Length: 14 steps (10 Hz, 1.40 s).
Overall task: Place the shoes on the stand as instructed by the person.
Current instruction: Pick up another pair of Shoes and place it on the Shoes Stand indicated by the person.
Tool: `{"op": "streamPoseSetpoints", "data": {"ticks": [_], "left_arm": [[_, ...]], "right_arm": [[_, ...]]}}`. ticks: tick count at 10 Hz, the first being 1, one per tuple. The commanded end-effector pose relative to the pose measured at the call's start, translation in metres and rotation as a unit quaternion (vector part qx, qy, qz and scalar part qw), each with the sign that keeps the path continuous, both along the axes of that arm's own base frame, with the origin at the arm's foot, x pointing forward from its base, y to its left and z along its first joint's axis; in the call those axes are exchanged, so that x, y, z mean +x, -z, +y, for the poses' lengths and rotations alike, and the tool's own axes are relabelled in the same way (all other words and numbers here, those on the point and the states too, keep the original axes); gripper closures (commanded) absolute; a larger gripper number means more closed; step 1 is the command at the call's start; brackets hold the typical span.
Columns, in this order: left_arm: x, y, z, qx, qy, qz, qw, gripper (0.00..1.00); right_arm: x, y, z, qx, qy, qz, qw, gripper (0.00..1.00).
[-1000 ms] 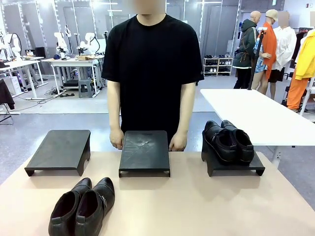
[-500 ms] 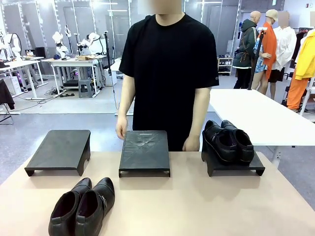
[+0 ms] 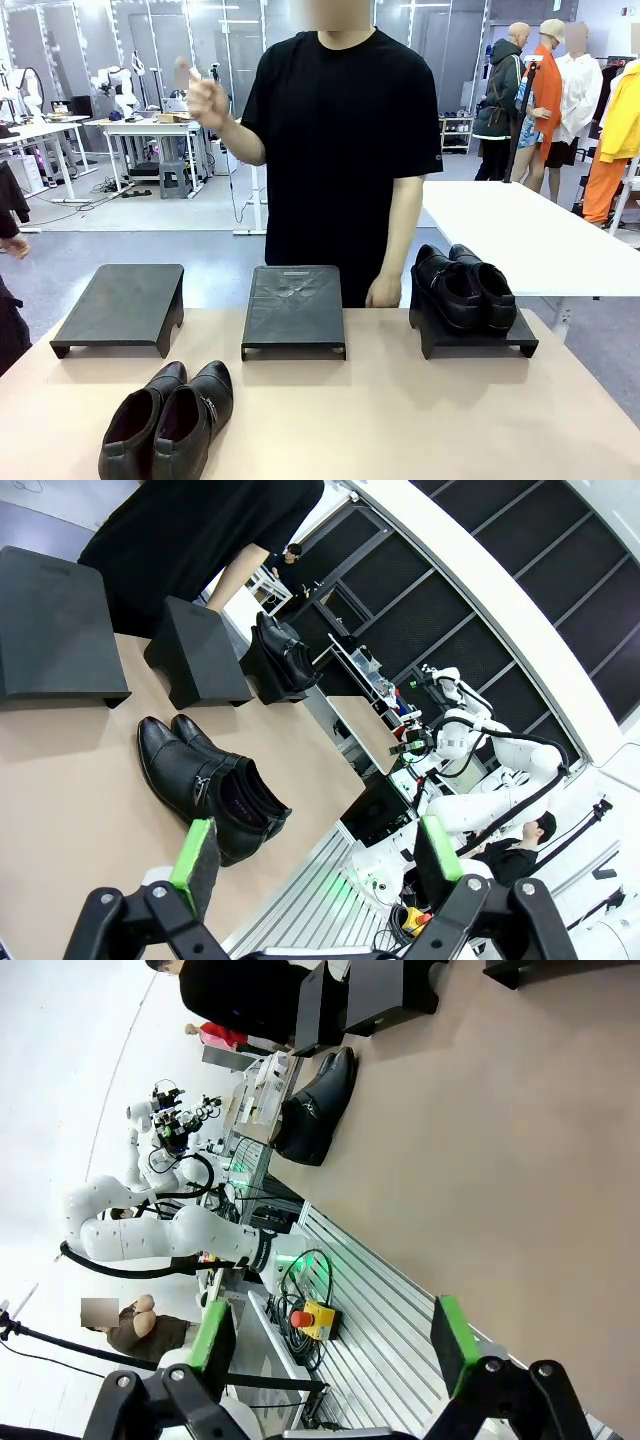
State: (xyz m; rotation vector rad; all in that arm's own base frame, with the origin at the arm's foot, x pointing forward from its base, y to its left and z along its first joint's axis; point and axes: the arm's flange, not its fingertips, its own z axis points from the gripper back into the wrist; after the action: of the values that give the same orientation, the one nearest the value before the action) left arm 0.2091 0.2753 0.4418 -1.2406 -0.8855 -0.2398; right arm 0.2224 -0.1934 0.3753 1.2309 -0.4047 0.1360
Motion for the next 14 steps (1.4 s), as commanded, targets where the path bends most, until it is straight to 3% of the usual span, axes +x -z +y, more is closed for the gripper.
{"op": "streamPoseSetpoints", "data": {"ticks": [1, 5, 6, 8, 9, 11, 14], "left_arm": [[-0.001, -0.003, 0.002, -0.004, 0.002, -0.010, 1.000, 0.00], [0.000, 0.000, 0.000, 0.000, 0.000, 0.000, 1.000, 0.00], [0.002, -0.004, -0.011, 0.024, 0.023, 0.008, 0.999, 0.00], [0.006, -0.034, -0.056, 0.102, 0.013, 0.057, 0.993, 0.00], [0.008, -0.058, -0.087, 0.112, 0.050, 0.069, 0.990, 0.00], [0.025, -0.088, -0.140, 0.175, 0.086, 0.139, 0.971, 0.00], [0.058, -0.116, -0.225, 0.306, 0.081, 0.225, 0.922, 0.00]], "right_arm": [[-0.001, -0.005, 0.001, 0.002, 0.002, -0.005, 1.000, 0.00], [-0.001, -0.005, 0.001, 0.002, 0.002, -0.005, 1.000, 0.00], [-0.001, -0.005, 0.001, 0.002, 0.002, -0.005, 1.000, 0.00], [-0.001, -0.005, 0.001, 0.002, 0.002, -0.005, 1.000, 0.00], [-0.001, -0.005, 0.001, 0.002, 0.002, -0.005, 1.000, 0.00], [-0.001, -0.005, 0.001, 0.002, 0.002, -0.005, 1.000, 0.00], [-0.001, -0.005, 0.001, 0.002, 0.002, -0.005, 1.000, 0.00]]}}
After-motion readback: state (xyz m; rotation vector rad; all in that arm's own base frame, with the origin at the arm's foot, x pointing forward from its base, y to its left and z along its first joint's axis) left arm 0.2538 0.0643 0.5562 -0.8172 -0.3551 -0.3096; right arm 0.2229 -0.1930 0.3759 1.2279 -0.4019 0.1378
